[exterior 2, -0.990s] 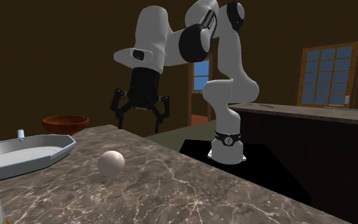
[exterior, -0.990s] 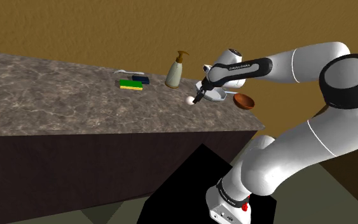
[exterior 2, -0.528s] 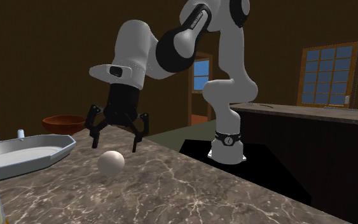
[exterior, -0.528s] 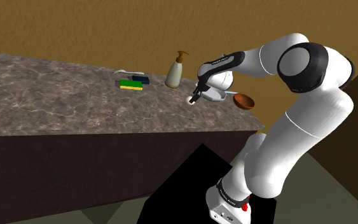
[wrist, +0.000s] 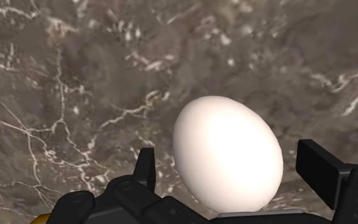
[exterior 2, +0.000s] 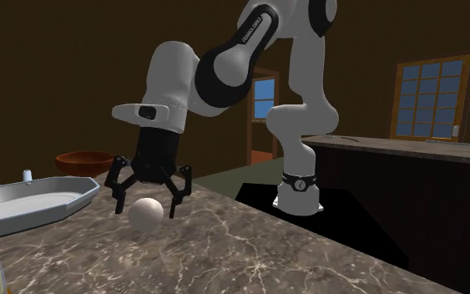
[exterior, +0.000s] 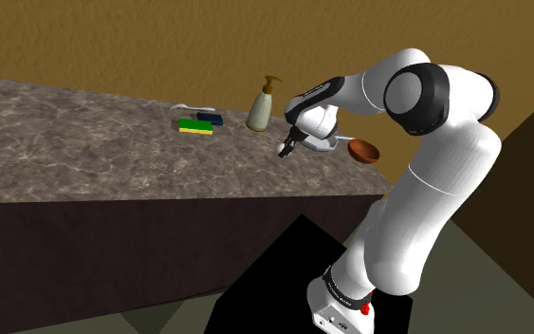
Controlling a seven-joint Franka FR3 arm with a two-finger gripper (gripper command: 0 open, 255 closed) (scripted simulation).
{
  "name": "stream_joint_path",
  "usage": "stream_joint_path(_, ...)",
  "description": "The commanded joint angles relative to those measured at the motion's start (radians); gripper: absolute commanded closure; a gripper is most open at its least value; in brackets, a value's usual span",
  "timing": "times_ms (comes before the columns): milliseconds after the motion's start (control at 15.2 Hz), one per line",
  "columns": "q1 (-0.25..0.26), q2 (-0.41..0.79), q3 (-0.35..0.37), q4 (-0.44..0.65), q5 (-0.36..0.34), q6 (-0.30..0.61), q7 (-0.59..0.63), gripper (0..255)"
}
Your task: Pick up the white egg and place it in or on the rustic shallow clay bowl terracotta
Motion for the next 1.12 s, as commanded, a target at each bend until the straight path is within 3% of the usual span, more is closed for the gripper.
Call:
stream_joint_path(0, -0.002, 0.004, 0.003, 0.001, 0.008, 0.001, -0.006, 0)
stream_joint_path(264, -0.002, 0.004, 0.002, 0.001, 0.008, 0.001, -0.006, 0)
stream_joint_path(330, -0.002, 0.004, 0.002, 0.001, 0.008, 0.001, -0.006, 255)
stream_joint_path(924, -0.002, 0.004, 0.003, 0.001, 0.008, 0.001, -0.006, 255)
stream_joint_path(1056, 0.014, -0.028, -0.019, 0.001, -0.056, -0.013, 0.043, 255)
